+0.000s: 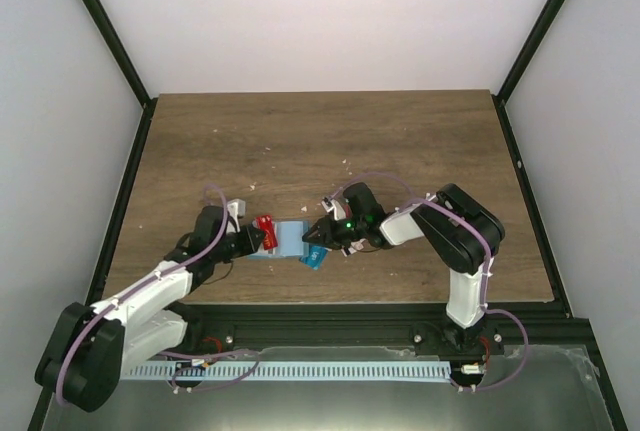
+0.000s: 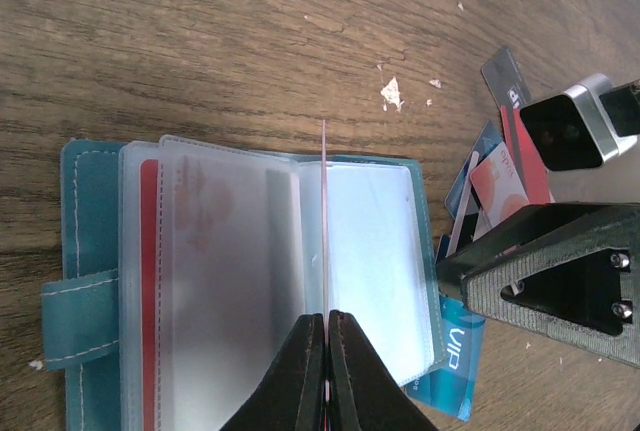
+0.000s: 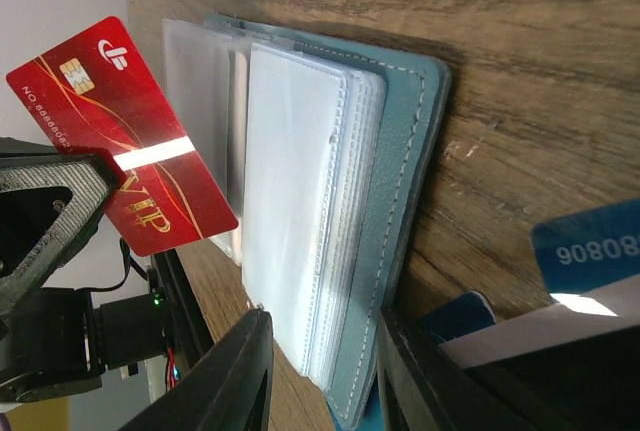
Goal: Put the credit cards into the card holder
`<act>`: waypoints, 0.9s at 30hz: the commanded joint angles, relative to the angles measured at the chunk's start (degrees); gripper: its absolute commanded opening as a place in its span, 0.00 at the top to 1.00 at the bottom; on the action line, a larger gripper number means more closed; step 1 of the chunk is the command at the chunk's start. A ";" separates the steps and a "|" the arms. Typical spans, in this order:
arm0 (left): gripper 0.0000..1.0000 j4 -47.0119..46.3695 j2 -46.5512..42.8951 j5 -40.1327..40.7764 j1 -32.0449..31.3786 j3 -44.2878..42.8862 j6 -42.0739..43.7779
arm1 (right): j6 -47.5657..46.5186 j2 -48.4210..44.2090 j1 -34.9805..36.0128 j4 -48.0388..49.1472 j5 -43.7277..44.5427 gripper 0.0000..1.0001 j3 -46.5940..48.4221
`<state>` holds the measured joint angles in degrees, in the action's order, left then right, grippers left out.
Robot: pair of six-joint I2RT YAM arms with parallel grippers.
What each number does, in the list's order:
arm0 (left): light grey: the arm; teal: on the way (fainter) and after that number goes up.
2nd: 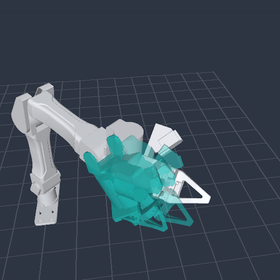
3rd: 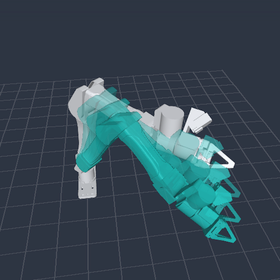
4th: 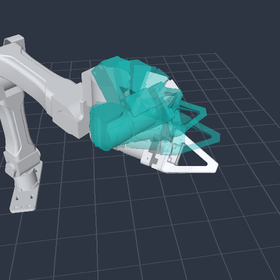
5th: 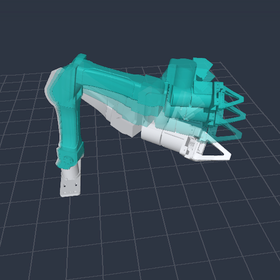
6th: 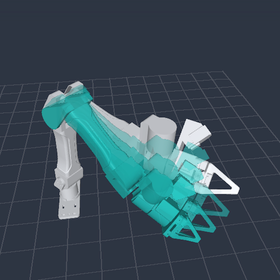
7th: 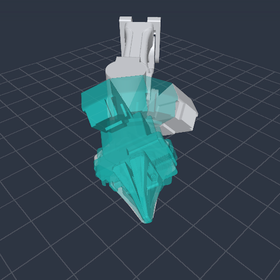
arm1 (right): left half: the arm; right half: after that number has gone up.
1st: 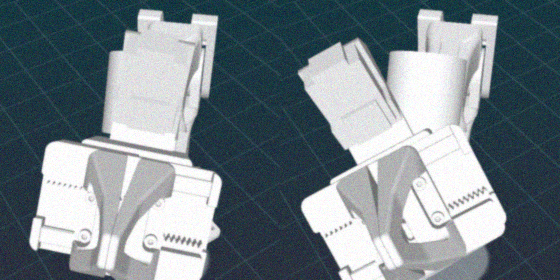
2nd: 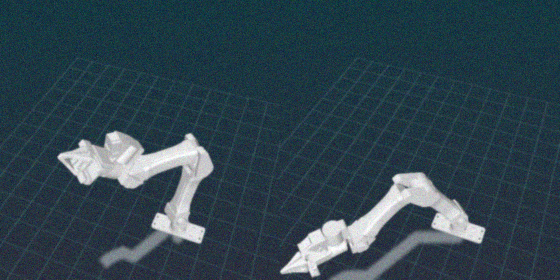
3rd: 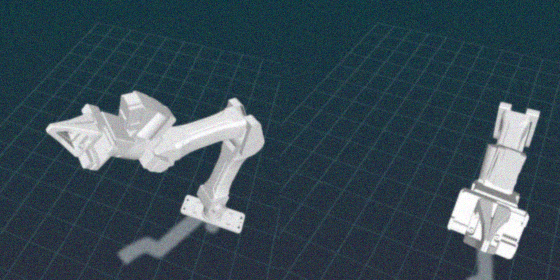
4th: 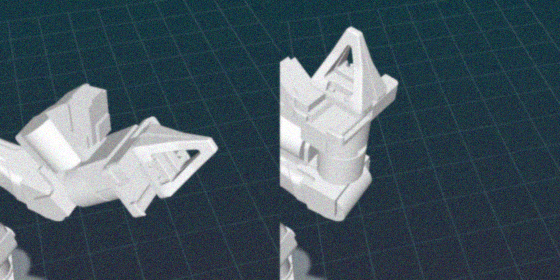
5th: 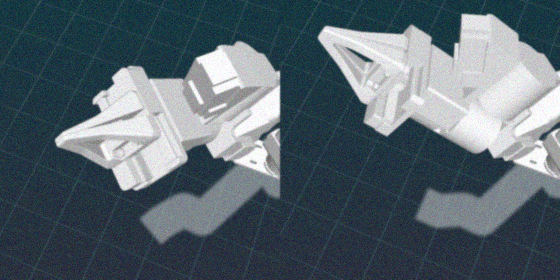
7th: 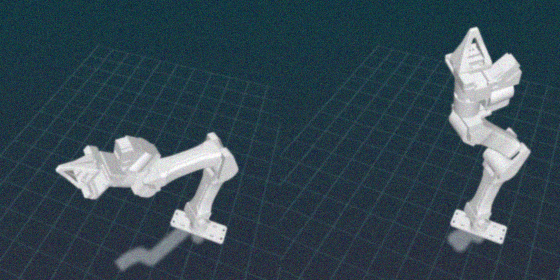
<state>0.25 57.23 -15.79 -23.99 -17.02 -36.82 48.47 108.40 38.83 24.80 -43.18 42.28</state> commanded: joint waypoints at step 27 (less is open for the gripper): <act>0.96 -9.85 5.37 -6.21 0.35 3.18 -1.36 | -1.17 3.22 0.40 -0.29 0.38 0.71 1.54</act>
<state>-8.47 62.37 -20.10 -23.90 -14.52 -37.87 48.45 109.89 38.83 26.41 -43.51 42.78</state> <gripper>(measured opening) 0.041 0.293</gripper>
